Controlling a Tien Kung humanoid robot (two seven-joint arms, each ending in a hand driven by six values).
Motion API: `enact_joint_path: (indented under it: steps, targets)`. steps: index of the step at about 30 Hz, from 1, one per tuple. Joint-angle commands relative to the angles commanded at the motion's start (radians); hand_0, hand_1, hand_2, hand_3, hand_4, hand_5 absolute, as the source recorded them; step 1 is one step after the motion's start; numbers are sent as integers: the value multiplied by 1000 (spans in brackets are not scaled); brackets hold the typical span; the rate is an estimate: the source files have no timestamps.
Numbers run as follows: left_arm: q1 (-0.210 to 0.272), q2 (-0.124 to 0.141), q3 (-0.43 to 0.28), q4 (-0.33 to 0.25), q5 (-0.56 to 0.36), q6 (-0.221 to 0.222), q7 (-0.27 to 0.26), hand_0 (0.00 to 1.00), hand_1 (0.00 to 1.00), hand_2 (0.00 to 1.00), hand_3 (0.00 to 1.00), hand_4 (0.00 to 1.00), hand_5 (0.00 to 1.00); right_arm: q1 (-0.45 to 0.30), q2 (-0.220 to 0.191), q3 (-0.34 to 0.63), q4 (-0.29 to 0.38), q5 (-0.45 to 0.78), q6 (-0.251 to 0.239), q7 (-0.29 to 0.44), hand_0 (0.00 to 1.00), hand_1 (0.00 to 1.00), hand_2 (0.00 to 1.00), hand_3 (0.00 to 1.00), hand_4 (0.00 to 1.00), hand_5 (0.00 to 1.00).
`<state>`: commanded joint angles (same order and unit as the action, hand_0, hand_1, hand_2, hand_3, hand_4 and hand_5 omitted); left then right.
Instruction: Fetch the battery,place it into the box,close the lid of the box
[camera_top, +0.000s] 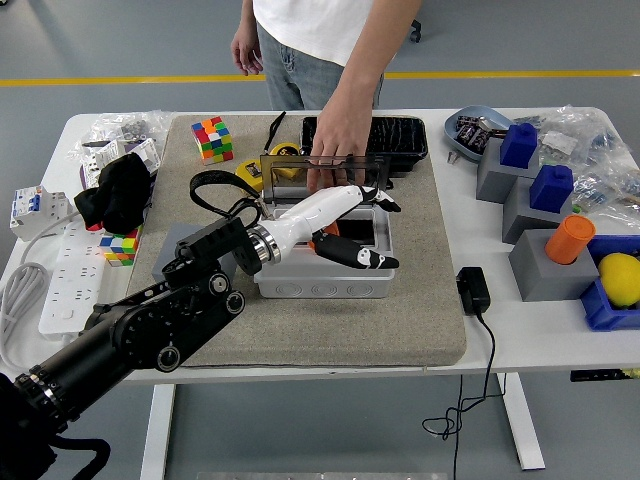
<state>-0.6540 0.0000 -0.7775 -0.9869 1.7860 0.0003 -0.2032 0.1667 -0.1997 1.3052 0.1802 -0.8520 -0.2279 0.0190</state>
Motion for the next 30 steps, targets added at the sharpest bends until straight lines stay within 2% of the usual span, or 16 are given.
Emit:
enact_joint_path:
  steps: [4, 8, 9, 13, 14, 15, 19, 20, 21, 23, 25, 27, 29, 30]
  targets:
    - [-2, 0, -1, -8, 3, -6, 2, 928, 836, 776, 746, 998, 556, 2, 0, 1, 0, 0, 1, 1, 816, 767, 751, 798, 998, 998]
    - [-1, 0, -11, -45, -5, -36, 11, 928, 836, 776, 746, 998, 556, 3, 0, 4, 1, 0, 1, 1, 816, 767, 751, 798, 998, 998]
    - [-1, 0, -13, -54, -9, -43, 13, 885, 798, 747, 732, 998, 593, 3, 0, 5, 0, 0, 2, 1, 818, 766, 751, 798, 998, 998]
    - [7, 0, -40, -124, -81, -147, 62, 885, 798, 747, 732, 998, 593, 1, 2, 10, 0, -2, 3, 1, 818, 766, 751, 798, 998, 998]
    - [9, 0, -49, -140, -105, -182, 76, 885, 798, 747, 732, 998, 593, 1, 3, 11, 1, -2, 3, 1, 818, 766, 751, 798, 998, 998]
    - [16, 0, -70, -165, -137, -222, 102, 803, 764, 732, 710, 998, 670, 1, 3, 14, 1, -3, 2, 1, 817, 766, 751, 798, 998, 998]
    - [32, 0, -135, -219, -235, -372, 178, 803, 764, 732, 710, 998, 670, 0, 4, 16, 1, -2, 2, 1, 817, 766, 751, 798, 998, 998]
    - [37, 0, -163, -235, -273, -411, 202, 803, 764, 732, 710, 998, 670, 0, 5, 18, 1, -3, 3, 1, 817, 766, 751, 798, 998, 998]
    - [41, 0, -186, -246, -308, -447, 221, 796, 764, 731, 711, 998, 792, -1, 6, 19, 1, -3, 3, 1, 818, 766, 751, 798, 998, 998]
    - [51, 0, -236, -264, -398, -531, 250, 796, 764, 731, 711, 998, 792, -1, 7, 20, 1, -3, 3, 1, 818, 766, 751, 798, 998, 998]
    - [60, 0, -272, -272, -482, -583, 260, 796, 764, 731, 711, 998, 792, -1, 8, 20, 1, -2, 3, 2, 818, 766, 751, 798, 998, 998]
    - [70, 0, -310, -276, -566, -618, 265, 795, 772, 736, 719, 998, 820, -1, 8, 19, 1, -1, 3, 2, 818, 767, 751, 798, 998, 998]
    - [81, 0, -344, -280, -651, -615, 256, 795, 772, 736, 719, 998, 820, -2, 9, 17, 2, 0, 2, 2, 818, 767, 751, 798, 998, 998]
    - [89, 0, -366, -284, -690, -592, 237, 795, 772, 736, 719, 998, 820, -3, 9, 16, 2, 0, 2, 2, 818, 767, 751, 798, 998, 998]
